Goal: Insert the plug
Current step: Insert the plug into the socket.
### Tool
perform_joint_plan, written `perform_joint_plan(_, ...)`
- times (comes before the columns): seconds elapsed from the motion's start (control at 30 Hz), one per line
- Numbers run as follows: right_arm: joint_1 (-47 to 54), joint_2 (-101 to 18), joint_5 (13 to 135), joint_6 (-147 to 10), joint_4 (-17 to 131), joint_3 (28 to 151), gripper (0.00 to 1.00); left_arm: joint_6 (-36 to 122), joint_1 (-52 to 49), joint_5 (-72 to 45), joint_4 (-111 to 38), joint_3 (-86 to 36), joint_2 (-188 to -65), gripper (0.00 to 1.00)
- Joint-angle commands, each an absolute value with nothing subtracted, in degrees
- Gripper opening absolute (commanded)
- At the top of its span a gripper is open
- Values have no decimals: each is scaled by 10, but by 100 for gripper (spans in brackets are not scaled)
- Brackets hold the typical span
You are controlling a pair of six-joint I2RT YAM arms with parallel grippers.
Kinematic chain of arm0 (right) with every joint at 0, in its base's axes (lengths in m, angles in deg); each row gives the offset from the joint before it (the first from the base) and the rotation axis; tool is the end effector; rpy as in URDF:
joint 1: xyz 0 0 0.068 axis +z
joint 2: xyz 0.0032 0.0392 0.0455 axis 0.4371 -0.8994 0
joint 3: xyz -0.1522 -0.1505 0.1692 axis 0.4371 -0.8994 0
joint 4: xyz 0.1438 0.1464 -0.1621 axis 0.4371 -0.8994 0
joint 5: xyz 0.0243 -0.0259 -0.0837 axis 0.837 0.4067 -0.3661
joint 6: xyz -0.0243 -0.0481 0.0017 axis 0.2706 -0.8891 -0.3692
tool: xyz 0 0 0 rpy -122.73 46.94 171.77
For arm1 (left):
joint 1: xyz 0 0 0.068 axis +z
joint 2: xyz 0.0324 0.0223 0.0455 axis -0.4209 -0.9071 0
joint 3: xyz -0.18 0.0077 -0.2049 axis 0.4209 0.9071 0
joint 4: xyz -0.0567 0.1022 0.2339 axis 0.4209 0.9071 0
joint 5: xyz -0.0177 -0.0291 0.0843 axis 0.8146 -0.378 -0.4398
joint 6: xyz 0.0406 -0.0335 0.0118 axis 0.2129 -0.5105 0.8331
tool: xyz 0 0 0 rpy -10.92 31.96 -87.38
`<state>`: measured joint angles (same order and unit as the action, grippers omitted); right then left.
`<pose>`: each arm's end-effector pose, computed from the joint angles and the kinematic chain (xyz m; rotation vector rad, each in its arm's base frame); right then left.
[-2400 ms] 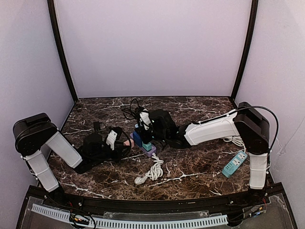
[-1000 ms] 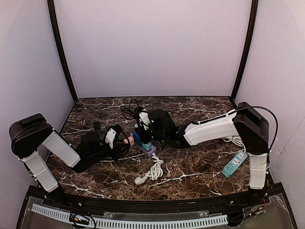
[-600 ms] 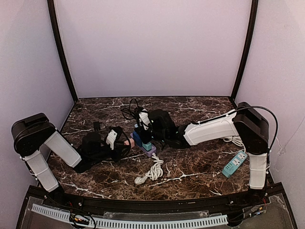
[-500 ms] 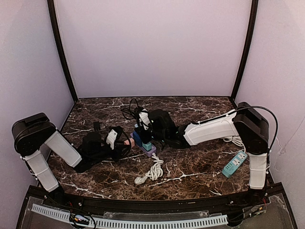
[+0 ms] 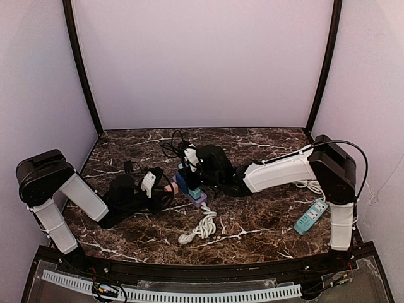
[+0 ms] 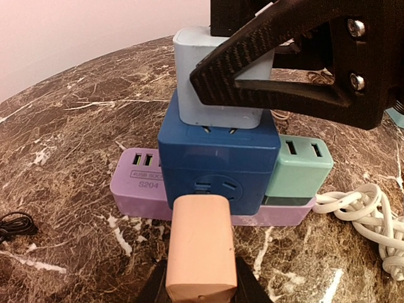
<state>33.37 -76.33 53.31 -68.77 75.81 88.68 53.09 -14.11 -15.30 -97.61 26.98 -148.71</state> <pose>0.2419 0.3911 0.1903 -0.7541 1.8552 0.5152 0.2101 -0.1754 0.1221 0.6816 1.7284 -0.5968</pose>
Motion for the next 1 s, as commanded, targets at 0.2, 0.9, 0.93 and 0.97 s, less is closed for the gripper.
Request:
perform_joint_plan(0.2, 342, -797, 538, -698, 695, 879, 0, 550, -138, -163, -987, 261, -1449, 1)
perform_joint_plan(0.9, 342, -805, 538, -696, 698, 882, 0, 472, -134, -121, -924, 264, -1453, 1)
perform_joint_plan(0.93, 342, -805, 538, -695, 698, 882, 0, 464, -135, -123, -926, 263, -1454, 1)
perform_joint_plan(0.97, 342, -805, 538, -695, 698, 882, 0, 460, -135, -129, -935, 263, -1455, 1)
